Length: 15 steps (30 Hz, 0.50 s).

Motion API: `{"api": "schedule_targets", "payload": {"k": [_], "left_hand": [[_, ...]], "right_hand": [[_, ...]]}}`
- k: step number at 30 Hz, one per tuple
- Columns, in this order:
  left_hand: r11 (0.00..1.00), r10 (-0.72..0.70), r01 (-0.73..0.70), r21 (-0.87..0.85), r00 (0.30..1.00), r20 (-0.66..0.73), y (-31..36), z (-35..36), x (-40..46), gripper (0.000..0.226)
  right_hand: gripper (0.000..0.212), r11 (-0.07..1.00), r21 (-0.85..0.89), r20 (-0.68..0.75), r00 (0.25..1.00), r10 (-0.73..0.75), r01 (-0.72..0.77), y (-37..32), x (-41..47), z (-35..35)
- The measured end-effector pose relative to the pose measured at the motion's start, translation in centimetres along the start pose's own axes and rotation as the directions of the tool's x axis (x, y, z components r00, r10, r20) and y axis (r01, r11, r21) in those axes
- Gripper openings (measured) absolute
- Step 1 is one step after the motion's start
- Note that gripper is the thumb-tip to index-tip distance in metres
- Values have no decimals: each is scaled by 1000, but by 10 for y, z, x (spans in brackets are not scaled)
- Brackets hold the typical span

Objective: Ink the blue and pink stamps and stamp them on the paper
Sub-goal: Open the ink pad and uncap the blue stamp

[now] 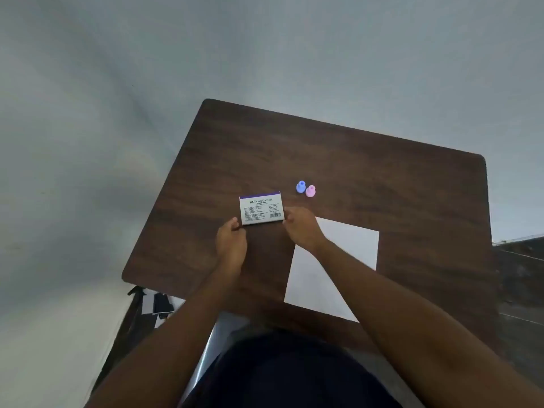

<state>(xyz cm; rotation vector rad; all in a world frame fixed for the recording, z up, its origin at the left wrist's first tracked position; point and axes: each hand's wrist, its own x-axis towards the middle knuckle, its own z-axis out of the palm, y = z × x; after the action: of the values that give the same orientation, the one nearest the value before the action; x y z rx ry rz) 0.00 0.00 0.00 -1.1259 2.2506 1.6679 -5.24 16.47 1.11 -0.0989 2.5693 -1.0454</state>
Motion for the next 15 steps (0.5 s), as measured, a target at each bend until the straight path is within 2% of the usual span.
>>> {"api": "schedule_targets", "payload": {"k": [4, 7, 12, 15], "left_hand": [[999, -2, 0, 50, 999, 41, 3, 1, 8, 48], [988, 16, -32, 153, 994, 104, 2, 1, 12, 50], [954, 134, -160, 254, 984, 117, -3, 0, 18, 49], [957, 137, -158, 243, 985, 102, 0, -2, 21, 45]], "right_hand": [[27, 998, 4, -24, 998, 63, -63, -3, 7, 1], [28, 995, 1, -23, 995, 100, -100, 2, 13, 5], [31, 994, 2, -24, 994, 110, -110, 5, 15, 10], [30, 993, 15, -31, 992, 120, -120, 4, 18, 11]]}}
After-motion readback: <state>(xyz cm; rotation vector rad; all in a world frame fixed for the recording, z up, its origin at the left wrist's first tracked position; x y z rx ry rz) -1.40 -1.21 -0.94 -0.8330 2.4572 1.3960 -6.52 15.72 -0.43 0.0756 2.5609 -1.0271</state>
